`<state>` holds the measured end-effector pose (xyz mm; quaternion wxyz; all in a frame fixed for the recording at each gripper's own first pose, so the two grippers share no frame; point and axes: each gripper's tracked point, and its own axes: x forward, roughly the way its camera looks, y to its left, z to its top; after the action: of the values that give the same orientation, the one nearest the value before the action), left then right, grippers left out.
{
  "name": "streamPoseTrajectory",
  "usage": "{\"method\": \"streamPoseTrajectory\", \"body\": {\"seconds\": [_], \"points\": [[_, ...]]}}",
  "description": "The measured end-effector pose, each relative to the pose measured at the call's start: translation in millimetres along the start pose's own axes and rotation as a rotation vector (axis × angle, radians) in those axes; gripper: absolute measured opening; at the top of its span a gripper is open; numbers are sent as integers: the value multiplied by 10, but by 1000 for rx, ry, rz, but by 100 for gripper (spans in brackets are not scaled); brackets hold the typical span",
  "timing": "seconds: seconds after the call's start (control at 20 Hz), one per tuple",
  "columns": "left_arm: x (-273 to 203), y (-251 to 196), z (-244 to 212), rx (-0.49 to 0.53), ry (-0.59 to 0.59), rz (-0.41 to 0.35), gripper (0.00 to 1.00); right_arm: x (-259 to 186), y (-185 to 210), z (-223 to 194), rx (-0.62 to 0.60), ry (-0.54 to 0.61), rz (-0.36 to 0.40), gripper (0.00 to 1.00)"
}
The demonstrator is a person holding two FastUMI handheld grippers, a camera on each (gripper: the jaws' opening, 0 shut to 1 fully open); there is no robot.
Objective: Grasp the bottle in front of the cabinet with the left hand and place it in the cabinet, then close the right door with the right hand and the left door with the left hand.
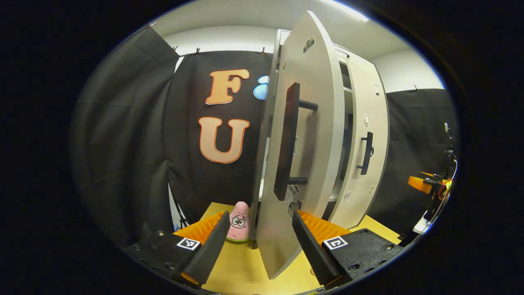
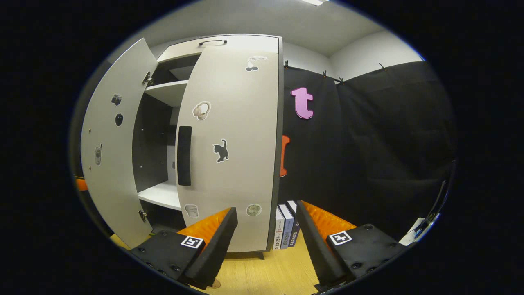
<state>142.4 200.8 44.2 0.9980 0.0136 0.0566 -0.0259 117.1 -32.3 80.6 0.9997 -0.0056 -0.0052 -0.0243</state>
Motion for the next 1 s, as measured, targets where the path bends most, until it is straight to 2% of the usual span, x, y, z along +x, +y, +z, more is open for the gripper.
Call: {"method": "streamPoseTrajectory", "body": {"seconds": [0.05, 0.1, 0.3, 1.0], "points": [[25, -59, -5, 10, -1, -7, 94, -38, -37, 0, 1, 1, -2, 100], [40, -118, -10, 19, -1, -15, 94, -75, -87, -6, 1, 2, -6, 95], [98, -252, -9, 16, 3, -29, 92, -166, -289, 31, 7, -14, -12, 95], [287, -636, -79, -45, 7, 29, 93, -109, -941, 290, 8, -66, 10, 95]]}}
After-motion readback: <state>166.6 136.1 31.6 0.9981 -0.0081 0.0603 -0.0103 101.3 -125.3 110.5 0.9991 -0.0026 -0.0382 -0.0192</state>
